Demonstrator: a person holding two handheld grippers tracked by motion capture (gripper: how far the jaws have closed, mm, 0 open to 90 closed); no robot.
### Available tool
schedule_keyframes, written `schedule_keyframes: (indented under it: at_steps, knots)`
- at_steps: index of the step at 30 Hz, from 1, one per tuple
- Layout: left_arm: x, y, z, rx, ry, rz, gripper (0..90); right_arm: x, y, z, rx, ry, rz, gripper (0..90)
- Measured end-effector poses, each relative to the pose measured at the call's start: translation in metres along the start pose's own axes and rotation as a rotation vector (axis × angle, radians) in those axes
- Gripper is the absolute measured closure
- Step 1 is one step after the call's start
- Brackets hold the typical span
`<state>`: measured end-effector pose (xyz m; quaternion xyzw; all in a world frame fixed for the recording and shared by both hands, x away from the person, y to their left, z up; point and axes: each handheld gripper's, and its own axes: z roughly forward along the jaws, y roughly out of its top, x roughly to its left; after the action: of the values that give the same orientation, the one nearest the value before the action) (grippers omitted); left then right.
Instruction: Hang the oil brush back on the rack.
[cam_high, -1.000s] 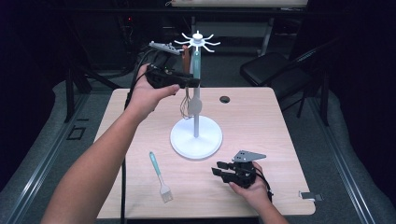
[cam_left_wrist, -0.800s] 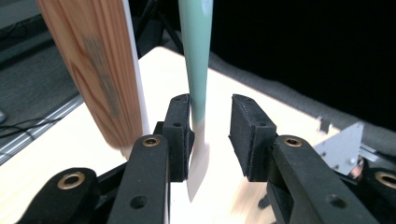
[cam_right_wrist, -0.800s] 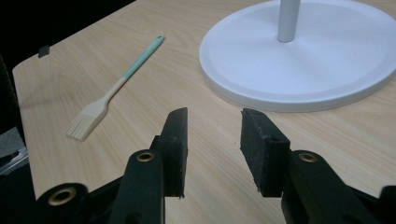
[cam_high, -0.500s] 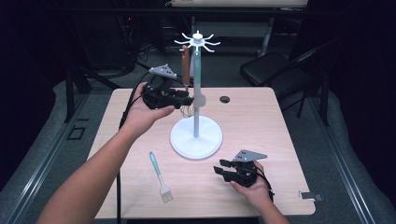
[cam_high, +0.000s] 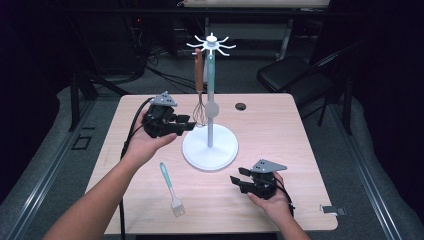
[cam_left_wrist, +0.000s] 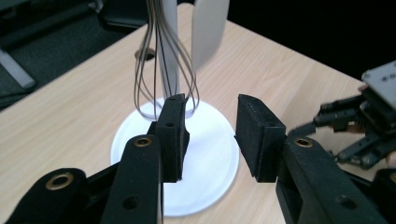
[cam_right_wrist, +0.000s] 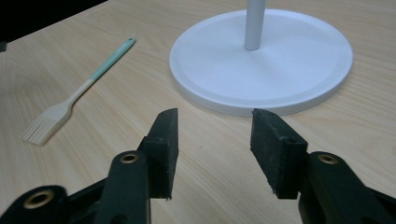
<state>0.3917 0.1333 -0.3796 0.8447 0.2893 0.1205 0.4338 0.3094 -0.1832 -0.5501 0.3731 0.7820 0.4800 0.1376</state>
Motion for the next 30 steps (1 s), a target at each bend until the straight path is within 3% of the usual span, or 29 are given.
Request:
schedule_keyframes:
  at_steps: [4, 10, 15, 18, 25, 30]
  knots:
    - [0.001, -0.015, 0.001, 0.004, 0.009, -0.014, 63.0, -0.002, -0.001, 0.0, 0.02, 0.008, 0.008, 51.7]
    - [0.0, -0.038, 0.007, -0.001, 0.016, -0.047, 60.7, 0.001, -0.001, 0.0, 0.029, -0.015, -0.036, 53.0]
    - [-0.005, -0.06, 0.01, -0.009, 0.026, -0.066, 59.3, 0.0, -0.001, 0.0, 0.034, -0.016, -0.04, 55.1]
    - [-0.008, -0.076, 0.011, -0.015, 0.032, -0.08, 58.4, -0.002, 0.0, -0.004, 0.023, -0.015, -0.028, 60.0]
    - [-0.015, -0.116, 0.014, -0.026, 0.03, -0.153, 58.1, -0.006, 0.009, -0.016, -0.039, -0.008, 0.011, 73.5]
    - [-0.016, -0.137, 0.011, -0.071, 0.037, -0.192, 57.0, -0.009, 0.018, -0.026, -0.08, -0.006, 0.029, 88.3]
